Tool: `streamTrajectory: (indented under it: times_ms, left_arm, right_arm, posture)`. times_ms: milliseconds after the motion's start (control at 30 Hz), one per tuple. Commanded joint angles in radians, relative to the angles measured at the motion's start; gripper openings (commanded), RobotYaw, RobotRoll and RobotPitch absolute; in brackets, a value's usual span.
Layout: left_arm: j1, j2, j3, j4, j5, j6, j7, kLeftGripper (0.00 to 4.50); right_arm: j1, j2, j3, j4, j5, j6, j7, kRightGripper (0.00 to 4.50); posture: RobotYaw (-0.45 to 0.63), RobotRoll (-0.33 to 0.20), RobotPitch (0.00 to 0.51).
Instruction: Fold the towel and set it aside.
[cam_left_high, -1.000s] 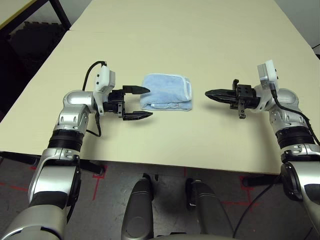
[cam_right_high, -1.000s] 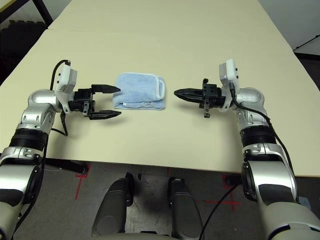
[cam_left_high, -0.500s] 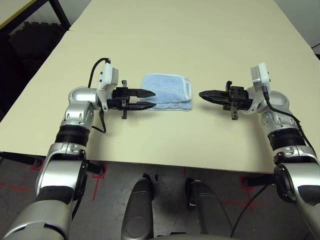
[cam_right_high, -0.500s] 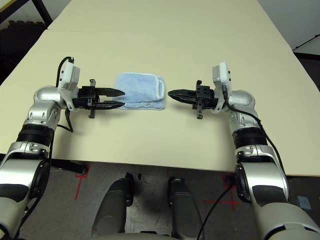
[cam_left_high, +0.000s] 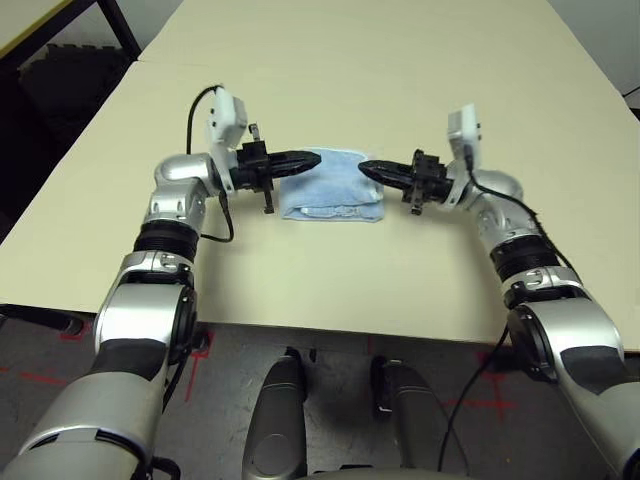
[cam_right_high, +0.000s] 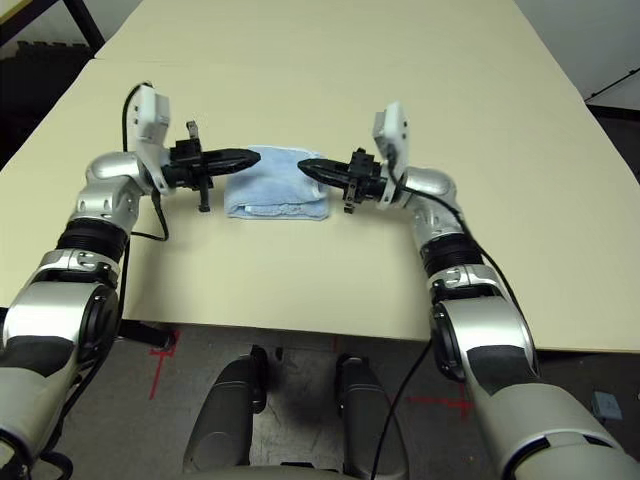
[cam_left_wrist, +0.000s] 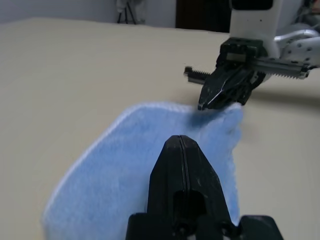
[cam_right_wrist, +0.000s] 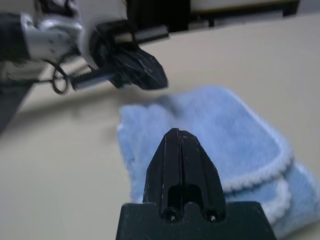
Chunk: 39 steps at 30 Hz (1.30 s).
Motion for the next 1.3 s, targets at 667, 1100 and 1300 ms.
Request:
streamTrajectory:
  times_ms: [667, 1100, 1300]
  left_arm:
    - [0.035, 0.071, -0.052, 0.133, 0.198, -0.089, 0.027, 0.02]
    - [-0.135, -0.021, 0.091, 0.033, 0.053, 0.089, 0.107, 0.02]
    - [-0.145, -0.068, 0.067, 0.084, 0.109, 0.123, 0.283, 0.02]
  right_arm:
    - [0.006, -0.085, 0.079, 0.168, -0.186, -0.081, -0.069, 0.0]
    - [-0.108, -0.039, -0.105, 0.051, 0.006, 0.068, -0.112, 0.0]
    - [-0.136, 0.036, -0.057, 0.088, -0.071, 0.089, -0.283, 0.0]
  posture:
    - [0.04, 0.0, 0.182]
    - [0.06, 0.0, 0.191]
    - [0.05, 0.0, 0.194]
